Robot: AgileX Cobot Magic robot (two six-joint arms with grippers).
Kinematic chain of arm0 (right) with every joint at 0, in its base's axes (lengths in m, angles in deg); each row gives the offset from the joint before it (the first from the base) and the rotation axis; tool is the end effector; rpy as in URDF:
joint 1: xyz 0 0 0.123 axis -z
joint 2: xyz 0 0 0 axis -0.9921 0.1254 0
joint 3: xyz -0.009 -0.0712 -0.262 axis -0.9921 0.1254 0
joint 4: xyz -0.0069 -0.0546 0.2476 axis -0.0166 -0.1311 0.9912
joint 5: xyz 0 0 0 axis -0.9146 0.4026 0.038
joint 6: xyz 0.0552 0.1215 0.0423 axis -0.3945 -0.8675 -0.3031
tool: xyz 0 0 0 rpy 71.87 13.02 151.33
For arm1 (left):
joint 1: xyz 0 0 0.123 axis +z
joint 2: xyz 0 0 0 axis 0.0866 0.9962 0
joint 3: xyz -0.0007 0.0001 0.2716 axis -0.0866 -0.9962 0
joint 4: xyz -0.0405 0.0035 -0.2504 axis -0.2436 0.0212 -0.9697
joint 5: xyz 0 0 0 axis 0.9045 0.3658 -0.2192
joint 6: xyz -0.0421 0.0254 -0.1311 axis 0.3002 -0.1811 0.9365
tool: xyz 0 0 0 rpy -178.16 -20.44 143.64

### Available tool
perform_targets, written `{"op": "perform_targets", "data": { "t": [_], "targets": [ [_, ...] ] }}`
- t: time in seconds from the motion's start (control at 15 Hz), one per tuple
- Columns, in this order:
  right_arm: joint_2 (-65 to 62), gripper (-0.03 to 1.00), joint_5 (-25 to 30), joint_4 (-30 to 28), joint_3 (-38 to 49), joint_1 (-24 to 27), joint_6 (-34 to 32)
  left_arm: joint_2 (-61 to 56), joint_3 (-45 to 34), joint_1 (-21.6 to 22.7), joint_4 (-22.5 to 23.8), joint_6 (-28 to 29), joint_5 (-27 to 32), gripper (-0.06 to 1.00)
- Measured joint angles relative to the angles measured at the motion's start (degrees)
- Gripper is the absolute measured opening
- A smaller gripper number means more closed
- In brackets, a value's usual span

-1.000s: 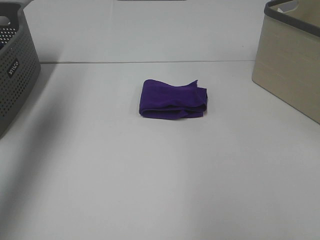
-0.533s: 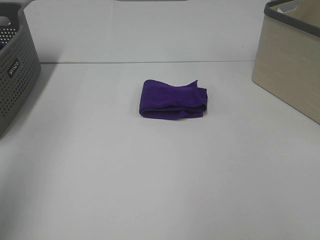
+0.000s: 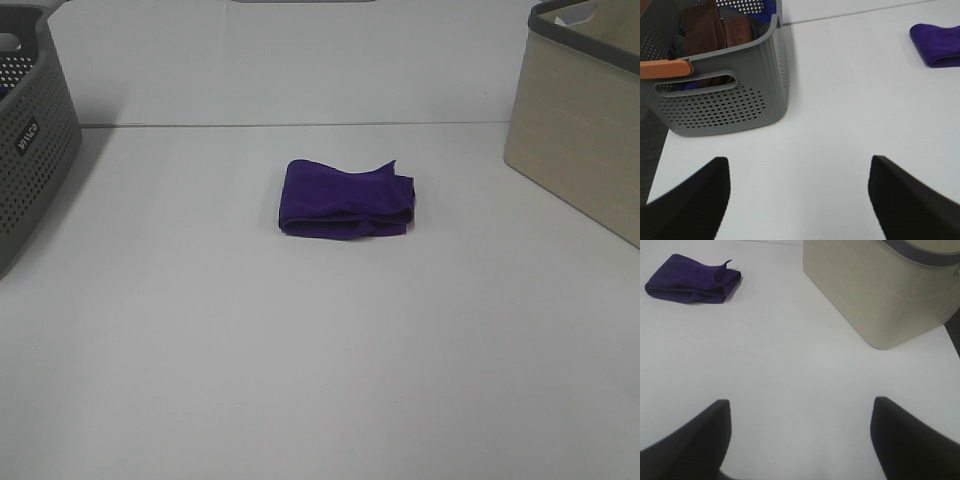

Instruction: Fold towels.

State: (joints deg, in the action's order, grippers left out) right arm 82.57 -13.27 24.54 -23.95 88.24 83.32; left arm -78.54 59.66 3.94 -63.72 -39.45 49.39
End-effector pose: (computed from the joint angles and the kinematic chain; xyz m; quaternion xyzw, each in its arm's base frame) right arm 0.0386 0.0139 0.2726 -0.0376 0.8516 0.0008 0.5229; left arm 0.0575 -0.0011 0.2760 0.0494 0.8431 0.0217 0.5350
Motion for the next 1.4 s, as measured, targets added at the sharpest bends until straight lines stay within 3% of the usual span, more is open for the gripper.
{"op": "perform_targets", "data": {
  "t": [0.13,0.33,0.73,1.4],
  "targets": [
    [0.0,0.76,-4.41,0.0,3.32,0.0,-0.11,-3.32,-1.89,0.0,-2.52,0.0,1.89,0.71],
    [0.0,0.76,-5.9,0.0,4.47,-0.06,-0.11,-3.44,-3.09,0.0,-3.04,0.0,0.97,0.71],
    [0.0,0.76,-5.9,0.46,4.87,-4.3,-0.11,-3.44,-3.09,0.0,-3.21,0.0,0.97,0.71],
    [0.0,0.76,-5.9,0.52,4.87,-4.3,-0.17,-3.44,-3.09,0.0,-3.5,-0.06,0.97,0.71]
  ]
}}
